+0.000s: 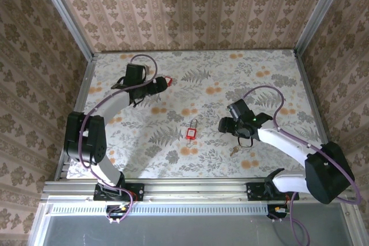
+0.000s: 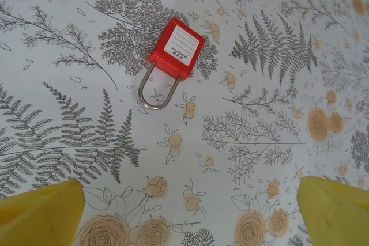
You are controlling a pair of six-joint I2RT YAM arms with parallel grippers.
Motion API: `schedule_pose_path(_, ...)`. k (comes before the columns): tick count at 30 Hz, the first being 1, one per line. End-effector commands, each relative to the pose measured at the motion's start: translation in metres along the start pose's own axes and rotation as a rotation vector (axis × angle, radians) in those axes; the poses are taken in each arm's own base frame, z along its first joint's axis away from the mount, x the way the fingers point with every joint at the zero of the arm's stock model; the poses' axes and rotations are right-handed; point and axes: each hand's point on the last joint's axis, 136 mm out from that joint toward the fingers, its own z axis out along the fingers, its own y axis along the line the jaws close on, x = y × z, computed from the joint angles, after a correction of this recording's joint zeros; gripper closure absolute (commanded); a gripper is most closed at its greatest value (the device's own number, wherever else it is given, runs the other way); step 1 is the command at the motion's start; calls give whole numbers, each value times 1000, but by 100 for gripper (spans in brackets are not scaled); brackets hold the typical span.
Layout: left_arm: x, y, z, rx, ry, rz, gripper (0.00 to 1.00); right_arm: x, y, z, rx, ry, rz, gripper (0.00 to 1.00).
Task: Unlock with the key
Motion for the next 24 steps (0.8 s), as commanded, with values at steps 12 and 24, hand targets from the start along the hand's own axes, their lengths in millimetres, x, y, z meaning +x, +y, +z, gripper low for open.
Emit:
schedule_pose_path(12,37,2,-27,185,-4,23,5,45,-49,-11,272,163,130,37)
schedule_pose_path(24,71,2,-79,232,-53,7,5,57,-43,20,335,194,140,41)
